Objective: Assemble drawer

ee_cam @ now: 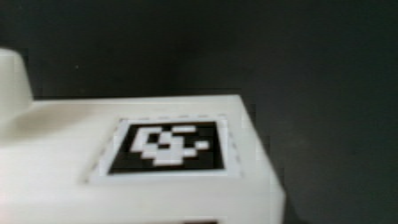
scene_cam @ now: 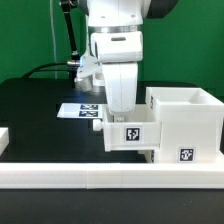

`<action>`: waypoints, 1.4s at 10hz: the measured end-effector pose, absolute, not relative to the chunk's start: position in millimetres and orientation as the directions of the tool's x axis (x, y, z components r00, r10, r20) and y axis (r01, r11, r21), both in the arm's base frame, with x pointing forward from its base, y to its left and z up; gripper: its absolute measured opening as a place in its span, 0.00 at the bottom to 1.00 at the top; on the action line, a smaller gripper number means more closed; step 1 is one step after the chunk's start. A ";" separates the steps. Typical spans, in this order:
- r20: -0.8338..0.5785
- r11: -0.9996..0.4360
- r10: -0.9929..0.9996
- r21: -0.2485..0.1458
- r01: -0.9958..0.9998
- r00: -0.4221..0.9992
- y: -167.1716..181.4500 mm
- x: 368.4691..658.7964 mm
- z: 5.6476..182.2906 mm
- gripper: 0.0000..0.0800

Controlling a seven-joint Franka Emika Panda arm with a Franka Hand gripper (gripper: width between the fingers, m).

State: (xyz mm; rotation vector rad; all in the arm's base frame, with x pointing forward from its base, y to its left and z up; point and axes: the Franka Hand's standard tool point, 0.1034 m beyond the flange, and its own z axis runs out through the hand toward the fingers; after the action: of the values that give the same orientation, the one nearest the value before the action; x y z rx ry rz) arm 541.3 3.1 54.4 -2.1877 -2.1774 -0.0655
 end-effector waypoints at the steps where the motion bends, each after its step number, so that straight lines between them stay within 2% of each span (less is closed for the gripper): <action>1: 0.069 -0.001 0.998 -0.007 1.000 0.001 5.6 541.4 54.5 0.06; 13: 0.072 0.027 0.997 -0.001 1.000 -0.027 7.7 542.4 54.0 0.06; 14: 0.072 0.025 0.997 0.000 1.000 -0.025 7.8 542.5 54.2 0.29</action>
Offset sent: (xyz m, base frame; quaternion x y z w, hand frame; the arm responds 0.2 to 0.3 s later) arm 0.0000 0.0000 0.0000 0.0000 0.0000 0.0000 1.0000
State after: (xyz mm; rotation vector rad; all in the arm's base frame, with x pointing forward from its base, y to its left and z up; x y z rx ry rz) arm 542.5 7.8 54.2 -2.1563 -2.2113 -0.0775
